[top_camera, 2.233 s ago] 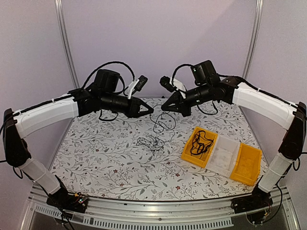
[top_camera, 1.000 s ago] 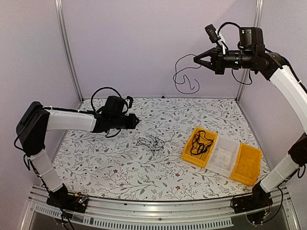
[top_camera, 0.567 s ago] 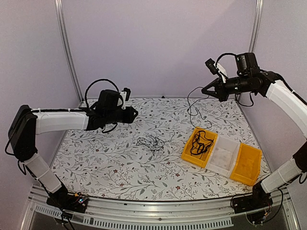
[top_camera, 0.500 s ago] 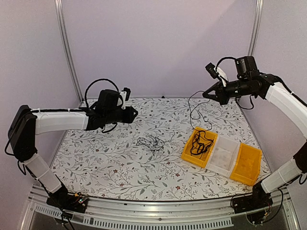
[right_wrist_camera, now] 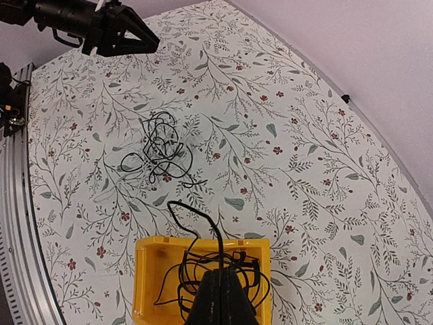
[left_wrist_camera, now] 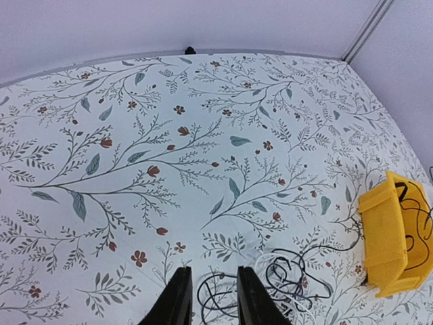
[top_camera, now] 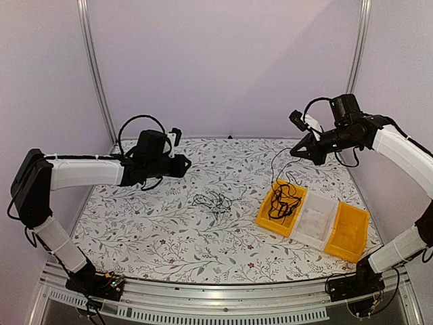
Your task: Untangle the cables
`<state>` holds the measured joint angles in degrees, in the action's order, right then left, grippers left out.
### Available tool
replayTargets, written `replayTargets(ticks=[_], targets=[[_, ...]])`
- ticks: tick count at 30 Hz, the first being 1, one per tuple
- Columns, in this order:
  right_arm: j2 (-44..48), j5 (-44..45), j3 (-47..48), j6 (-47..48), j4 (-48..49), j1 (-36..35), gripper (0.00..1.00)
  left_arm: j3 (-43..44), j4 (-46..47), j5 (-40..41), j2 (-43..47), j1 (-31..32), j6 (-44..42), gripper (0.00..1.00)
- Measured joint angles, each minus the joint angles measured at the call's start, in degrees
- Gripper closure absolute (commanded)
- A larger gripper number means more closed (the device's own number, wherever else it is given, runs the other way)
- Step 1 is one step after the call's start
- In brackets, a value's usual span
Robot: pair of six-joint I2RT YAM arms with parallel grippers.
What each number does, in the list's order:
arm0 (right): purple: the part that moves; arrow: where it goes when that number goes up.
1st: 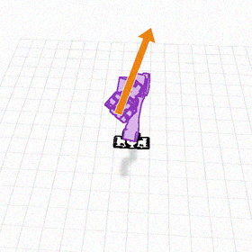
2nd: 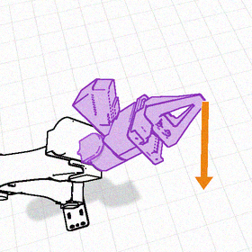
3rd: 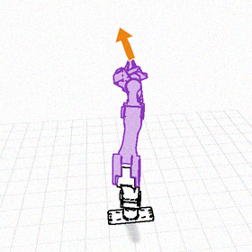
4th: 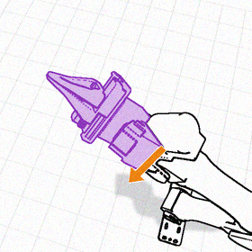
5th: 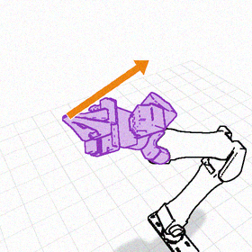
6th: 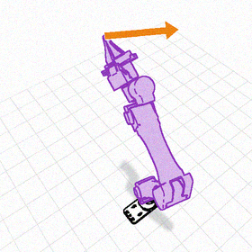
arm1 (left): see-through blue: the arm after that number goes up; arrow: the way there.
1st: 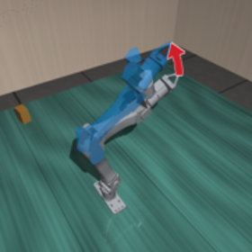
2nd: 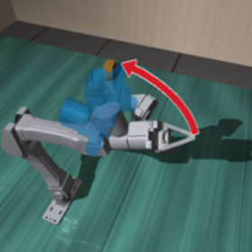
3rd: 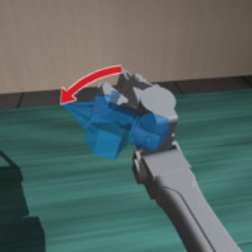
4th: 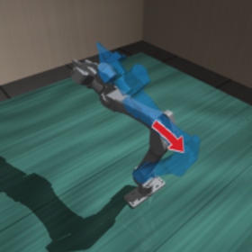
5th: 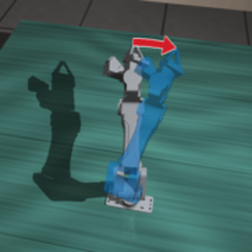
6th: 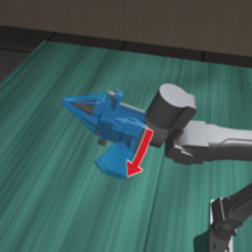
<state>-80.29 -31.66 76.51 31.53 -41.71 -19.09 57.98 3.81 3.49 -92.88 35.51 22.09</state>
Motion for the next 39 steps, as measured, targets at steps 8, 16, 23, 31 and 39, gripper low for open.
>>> replayTargets(ticks=[8,16,23,31,39], targets=[[0.3,-0.2,-0.2,5.7,-4.1,0.2,1.0,-2.5,0.0,0.2,0.5,-0.2,0.1,0.73],[0.0,-2.0,-1.6,8.3,-5.0,0.2,1.0,-3.8,0.1,0.3,1.9,-0.3,0.9,0.73],[-4.4,-3.7,-7.3,9.4,-1.7,0.3,1.0,-5.7,0.2,0.9,3.7,-0.3,2.0,0.73],[-5.7,-3.1,-13.5,13.6,1.6,0.4,1.0,-6.9,0.1,1.8,5.6,-0.3,2.5,0.73],[-11.8,0.6,-14.0,14.5,5.5,0.4,1.0,-7.0,0.1,1.7,5.7,-0.3,3.3,0.72]])
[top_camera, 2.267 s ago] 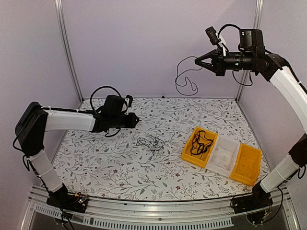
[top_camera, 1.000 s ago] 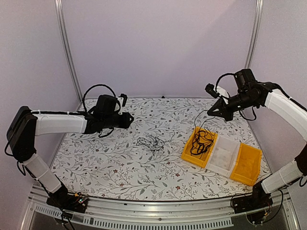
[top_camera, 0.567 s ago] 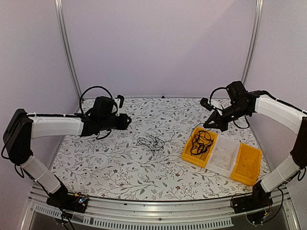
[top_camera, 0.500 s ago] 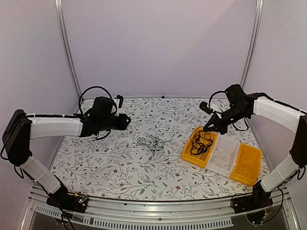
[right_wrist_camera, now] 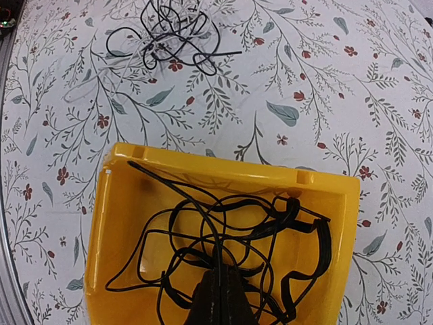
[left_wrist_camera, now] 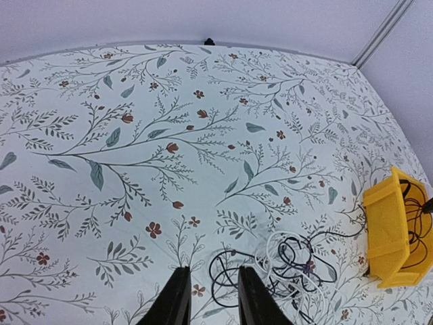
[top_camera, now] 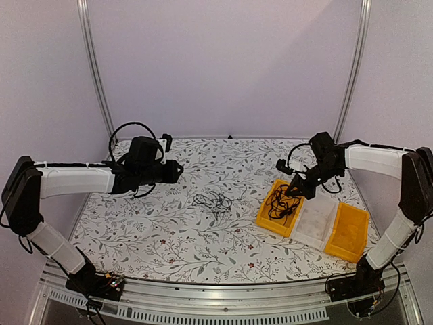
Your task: Untangle the cables
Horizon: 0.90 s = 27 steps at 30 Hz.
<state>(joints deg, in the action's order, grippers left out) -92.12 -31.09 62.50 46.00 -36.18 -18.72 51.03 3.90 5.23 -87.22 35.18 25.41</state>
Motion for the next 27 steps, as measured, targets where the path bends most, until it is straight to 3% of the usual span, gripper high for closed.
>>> replayTargets(ticks=[27], targets=[[-15.1,21.2,8.2,-2.0,-2.8,-8.2,1.0,-2.7,2.7,-0.9,-0.2,0.0,1.0,0.71]])
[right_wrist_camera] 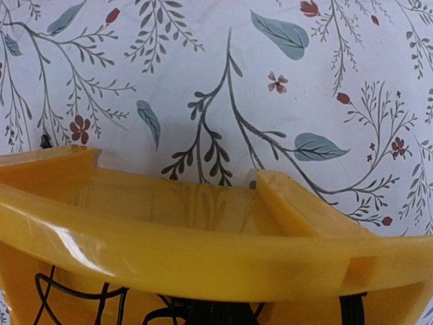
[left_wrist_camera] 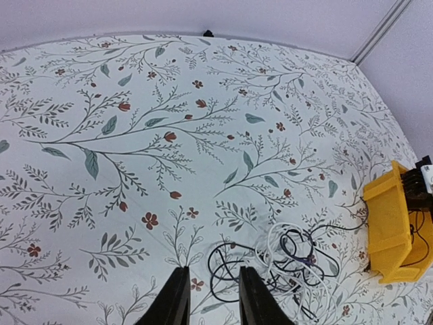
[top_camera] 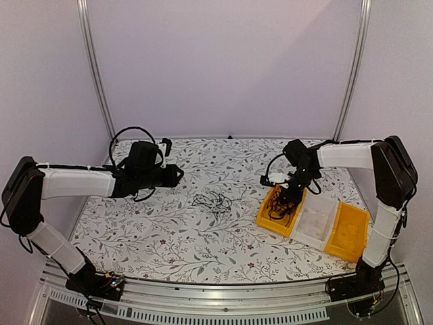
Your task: Untangle the cables
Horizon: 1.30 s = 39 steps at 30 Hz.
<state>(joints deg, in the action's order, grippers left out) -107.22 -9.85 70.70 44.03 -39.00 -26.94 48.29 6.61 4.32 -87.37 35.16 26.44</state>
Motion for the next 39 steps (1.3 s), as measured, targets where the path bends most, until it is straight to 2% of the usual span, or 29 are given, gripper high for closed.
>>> replayTargets(ticks=[7,13,19,25,32,39], targets=[[1.2,-0.3,5.2,-2.1,-5.4,0.0,0.76,0.0,-0.1,-1.2,0.0,0.0,-0.3,0.68],[8.6,-1.6,6.8,-2.1,-11.1,0.0,0.61,0.0,-0.8,-2.4,0.0,0.0,-0.9,0.67],[10.5,-5.3,14.8,-4.5,-11.9,0.0,0.61,1.1,-2.4,-3.3,-0.1,0.0,-1.1,0.66],[1.2,-13.6,24.9,-12.2,-11.0,-0.1,0.57,4.6,-4.6,-4.5,-0.4,0.2,-0.9,0.66],[-9.3,-23.4,26.5,-22.2,-11.3,-0.3,0.45,7.4,-9.9,-4.7,-0.2,0.9,-0.3,0.66],[-14.1,-28.3,29.7,-25.9,-11.9,-0.4,0.44,7.4,-13.0,-2.3,3.3,1.8,0.9,0.66]])
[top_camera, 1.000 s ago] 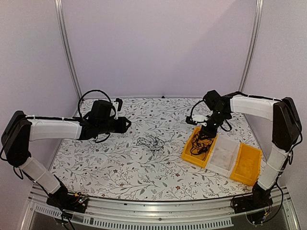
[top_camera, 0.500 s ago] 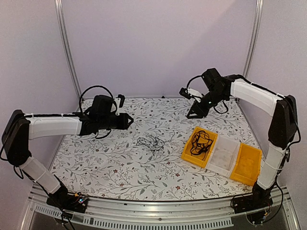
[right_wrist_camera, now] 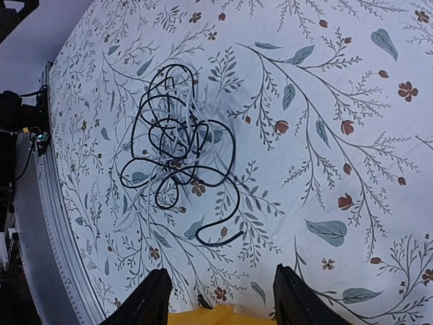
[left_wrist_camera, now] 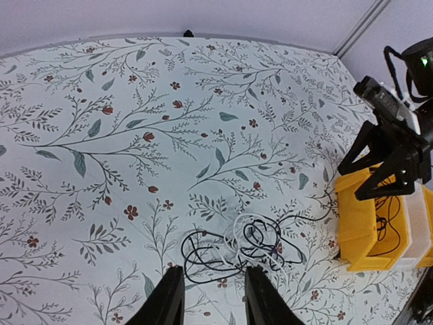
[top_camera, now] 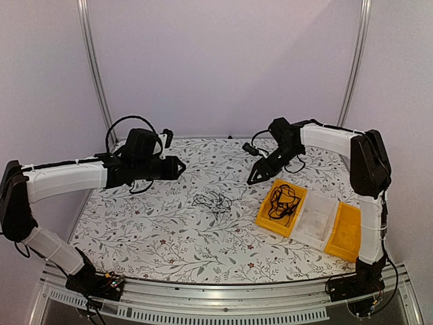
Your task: Untangle the cables
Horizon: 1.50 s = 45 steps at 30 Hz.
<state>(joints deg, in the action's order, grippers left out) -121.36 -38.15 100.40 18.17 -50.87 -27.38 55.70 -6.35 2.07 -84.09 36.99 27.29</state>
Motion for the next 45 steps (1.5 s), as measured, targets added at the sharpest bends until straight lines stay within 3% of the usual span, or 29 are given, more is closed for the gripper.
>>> replayTargets(ticks=[11,23,30,38,45], targets=[[-7.6,-3.6,2.6,-2.9,-0.2,-0.7,0.47,0.0,-2.2,2.4,2.0,1.0,1.0,0.66],[-9.0,-10.0,4.3,-4.4,0.8,-2.1,1.0,0.0,-2.8,2.8,2.0,1.8,0.4,0.65],[-8.3,-10.7,4.5,-4.5,0.7,-2.7,1.0,-0.4,-0.9,1.6,2.0,3.4,-2.9,0.59],[0.9,-13.8,7.3,-4.6,0.9,-3.5,1.0,-6.3,14.1,0.9,4.9,12.5,-9.7,0.49],[7.8,-15.7,12.8,-6.2,3.0,-5.1,1.0,-6.0,25.5,0.2,0.7,13.6,-13.9,0.48]])
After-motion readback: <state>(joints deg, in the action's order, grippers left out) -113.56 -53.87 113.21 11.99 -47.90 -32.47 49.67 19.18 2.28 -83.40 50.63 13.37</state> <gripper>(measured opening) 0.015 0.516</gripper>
